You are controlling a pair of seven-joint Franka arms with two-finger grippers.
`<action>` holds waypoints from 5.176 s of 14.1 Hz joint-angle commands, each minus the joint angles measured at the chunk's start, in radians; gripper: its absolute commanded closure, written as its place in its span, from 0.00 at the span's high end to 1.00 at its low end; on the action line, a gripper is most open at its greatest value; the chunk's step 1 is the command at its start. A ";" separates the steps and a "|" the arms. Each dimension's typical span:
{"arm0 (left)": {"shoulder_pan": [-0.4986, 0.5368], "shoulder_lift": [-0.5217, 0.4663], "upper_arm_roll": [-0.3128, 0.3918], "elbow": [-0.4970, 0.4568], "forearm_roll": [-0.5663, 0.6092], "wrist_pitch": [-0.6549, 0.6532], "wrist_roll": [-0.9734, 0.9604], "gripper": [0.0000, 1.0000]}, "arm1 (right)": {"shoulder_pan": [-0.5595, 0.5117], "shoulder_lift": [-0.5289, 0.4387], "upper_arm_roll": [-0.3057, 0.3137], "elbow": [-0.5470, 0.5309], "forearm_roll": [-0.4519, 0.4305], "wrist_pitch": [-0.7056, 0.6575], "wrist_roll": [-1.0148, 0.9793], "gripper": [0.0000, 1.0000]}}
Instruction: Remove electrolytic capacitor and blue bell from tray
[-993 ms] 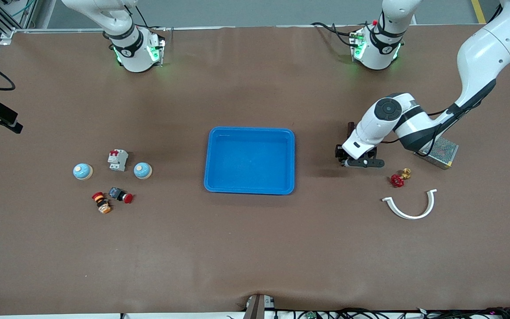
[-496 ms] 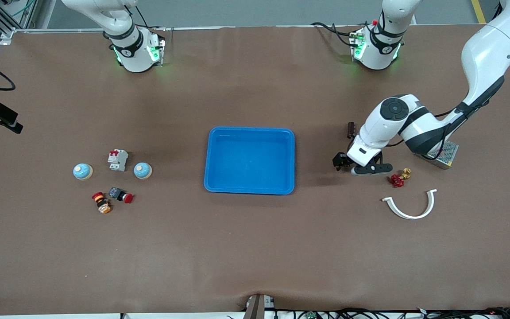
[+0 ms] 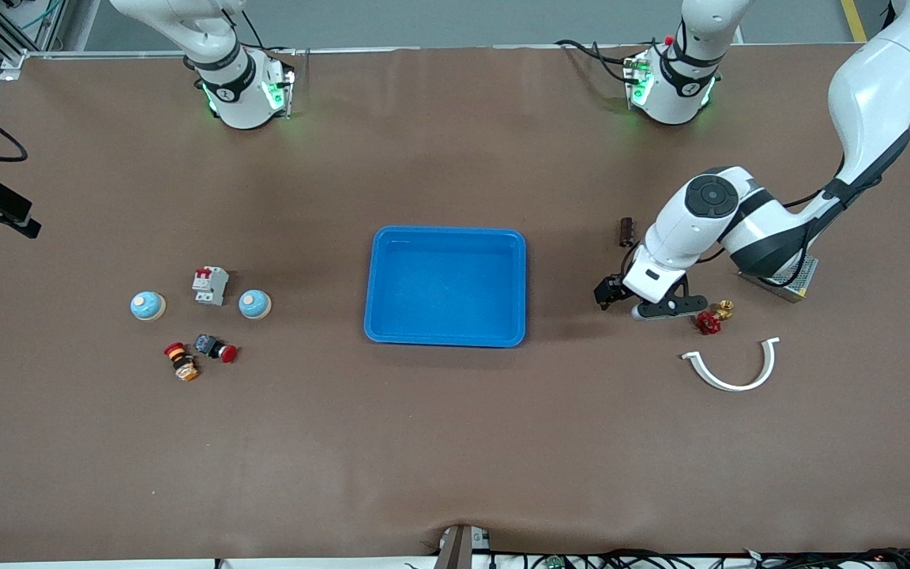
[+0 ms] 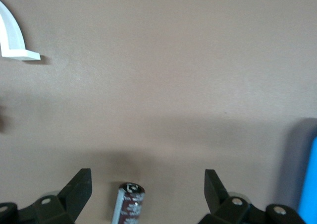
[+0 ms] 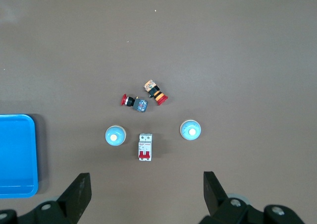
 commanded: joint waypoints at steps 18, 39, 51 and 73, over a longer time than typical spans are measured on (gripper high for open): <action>-0.014 -0.022 -0.082 0.495 -0.242 -0.476 0.123 1.00 | -0.004 0.009 0.003 0.023 -0.003 -0.015 0.004 1.00; -0.320 -0.034 0.211 0.913 -0.304 -0.713 0.461 1.00 | -0.002 0.009 0.003 0.023 -0.003 -0.015 0.004 1.00; -0.820 -0.402 1.207 0.972 -1.027 -0.720 0.964 1.00 | -0.010 0.009 0.003 0.030 -0.003 -0.015 0.004 1.00; -0.940 -0.629 1.248 0.868 -1.125 -0.792 1.093 1.00 | -0.004 0.011 0.003 0.042 0.008 -0.018 0.004 1.00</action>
